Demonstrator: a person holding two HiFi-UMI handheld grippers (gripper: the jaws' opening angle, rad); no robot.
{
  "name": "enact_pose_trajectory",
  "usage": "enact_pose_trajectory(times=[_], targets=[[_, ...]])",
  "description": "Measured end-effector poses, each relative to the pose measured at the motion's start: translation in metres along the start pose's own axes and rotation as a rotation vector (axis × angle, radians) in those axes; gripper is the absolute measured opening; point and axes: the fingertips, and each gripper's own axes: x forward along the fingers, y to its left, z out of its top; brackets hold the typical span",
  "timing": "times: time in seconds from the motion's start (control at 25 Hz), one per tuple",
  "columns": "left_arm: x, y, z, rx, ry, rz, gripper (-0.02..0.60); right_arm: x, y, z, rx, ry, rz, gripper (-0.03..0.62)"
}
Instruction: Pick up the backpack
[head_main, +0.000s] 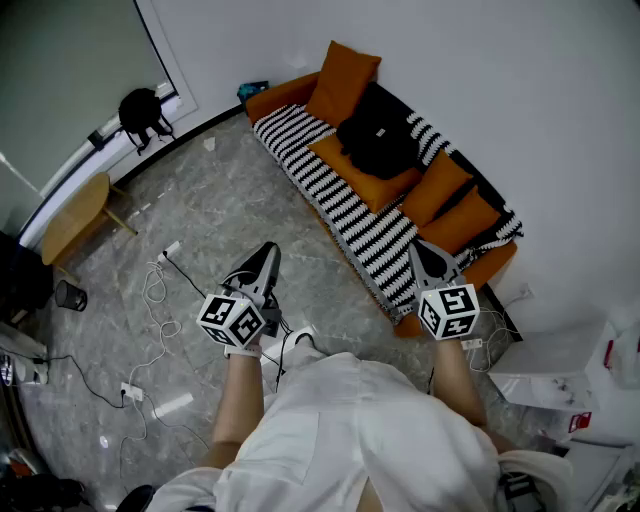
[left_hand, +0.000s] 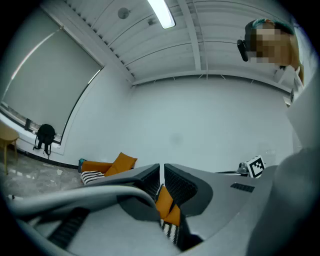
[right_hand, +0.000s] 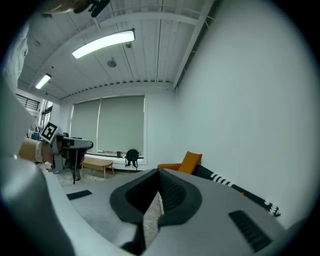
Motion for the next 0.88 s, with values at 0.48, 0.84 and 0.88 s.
enact_pose_trajectory(times=[0.48, 0.84, 0.88], targets=[[0.001, 0.010, 0.000, -0.009, 0.007, 0.000, 0.046, 0.009, 0.004, 0.005, -0.001, -0.005, 0.005, 0.018], [-0.034, 0.055, -0.012, -0.052, 0.018, 0.066, 0.046, 0.034, 0.025, -0.007, -0.018, 0.024, 0.066, 0.020], [-0.040, 0.065, -0.012, -0.052, 0.019, 0.082, 0.046, 0.039, 0.026, -0.009, -0.024, 0.035, 0.062, 0.020]])
